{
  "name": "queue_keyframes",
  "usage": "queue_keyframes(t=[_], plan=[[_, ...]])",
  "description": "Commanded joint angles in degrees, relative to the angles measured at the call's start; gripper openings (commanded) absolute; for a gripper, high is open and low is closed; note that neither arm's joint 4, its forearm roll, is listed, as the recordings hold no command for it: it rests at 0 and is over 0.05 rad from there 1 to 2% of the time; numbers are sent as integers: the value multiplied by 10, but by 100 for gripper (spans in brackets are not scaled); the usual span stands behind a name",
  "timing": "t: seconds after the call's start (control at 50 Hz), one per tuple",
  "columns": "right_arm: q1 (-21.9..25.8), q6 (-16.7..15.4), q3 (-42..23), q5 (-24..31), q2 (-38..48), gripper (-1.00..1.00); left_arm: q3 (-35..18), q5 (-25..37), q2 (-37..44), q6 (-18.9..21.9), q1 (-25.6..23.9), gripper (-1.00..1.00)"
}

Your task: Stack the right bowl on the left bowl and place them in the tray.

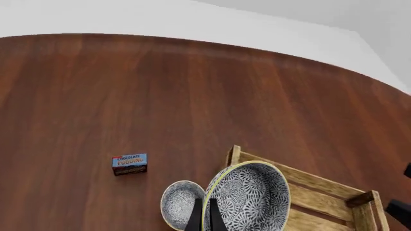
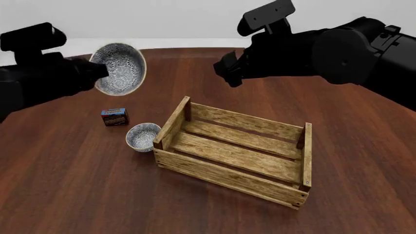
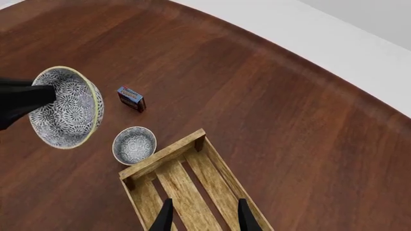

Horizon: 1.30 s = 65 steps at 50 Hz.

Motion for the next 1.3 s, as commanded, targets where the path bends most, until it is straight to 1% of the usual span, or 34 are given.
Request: queue_keyframes(t=[0.02, 0.06, 0.1, 0.14, 0.18, 0.2, 0.22, 0.28, 0.3, 0.32, 0.36, 0.38, 0.44, 0.46, 0.48, 0.5, 0.58, 0.62, 0.64, 0.7, 0.76, 0.84, 0.86, 0.92, 1.0, 1.02, 1.08, 1.1, 1.18, 1.24, 1.3], plan=[[2, 0, 2, 1, -4, 100, 12, 0, 16, -43, -16, -100], [3, 1, 3, 0, -4, 100, 14, -2, 20, -38, -11, -100], [4, 1, 3, 0, -4, 100, 17, -6, 22, -46, -9, -100], [4, 1, 3, 1, -4, 100, 19, -8, 26, -41, -7, -100], [4, 1, 4, 0, -4, 100, 22, -13, 28, -48, -8, -100], [4, 1, 4, 0, -4, 100, 21, -12, 30, -47, -4, -100], [4, 1, 4, 0, -3, 100, 16, -11, 35, -34, 1, -100], [4, 1, 5, 0, -3, 100, 21, -18, 40, -45, 1, -100], [4, 1, 5, 0, -3, 100, 13, -12, 45, -45, 5, -100], [4, 1, 5, -1, -3, 100, 6, -6, 50, -35, 9, -100], [4, 1, 6, -1, -3, 100, 20, -23, 50, -41, 8, -100], [5, 1, 6, -1, -3, 100, 26, -27, 54, -52, 2, -100], [5, 1, 6, -1, -3, 100, 26, -28, 55, -51, 1, -100], [5, 2, 6, 0, -3, 100, 29, -33, 63, -62, -1, -100], [5, 2, 6, 0, -3, 100, 29, -33, 63, -62, -1, -100], [4, 2, 4, 1, -2, 100, 44, -49, 70, -75, -7, -100], [4, 1, 6, -1, -2, 100, 50, -58, 80, -78, -6, -100], [4, 1, 7, -2, -1, 100, 49, -59, 87, -72, 2, -100], [4, 1, 7, -3, -1, 100, 65, -74, 93, -84, -7, -100], [3, 0, 8, -4, -1, 100, 60, -68, 95, -79, -1, -100], [4, 3, 8, -4, -1, 100, 76, -85, 94, -85, 2, -100], [4, 1, 8, -5, 0, 100, 77, -89, 100, -82, 5, -100], [5, 2, 9, -5, -1, 100, 80, -93, 105, -86, 2, -100], [4, 2, 9, -5, -1, 100, 76, -97, 112, -83, 8, -100], [3, 2, 8, -5, 1, 100, 69, -97, 127, -93, 8, -100], [1, 0, 9, -6, 2, 100, 80, -112, 139, -92, 9, -100], [2, 3, 10, -8, 3, 100, 80, -110, 138, -98, 9, -100], [2, 2, 11, -8, 3, 100, 94, -128, 145, -100, 10, -100], [3, 1, 11, -7, 3, 100, 98, -130, 149, -104, 9, -100], [2, 2, 11, -8, 3, 100, 106, -147, 160, -107, 10, -100], [1, 2, 10, -7, 3, 100, 104, -145, 165, -101, 12, -100]])
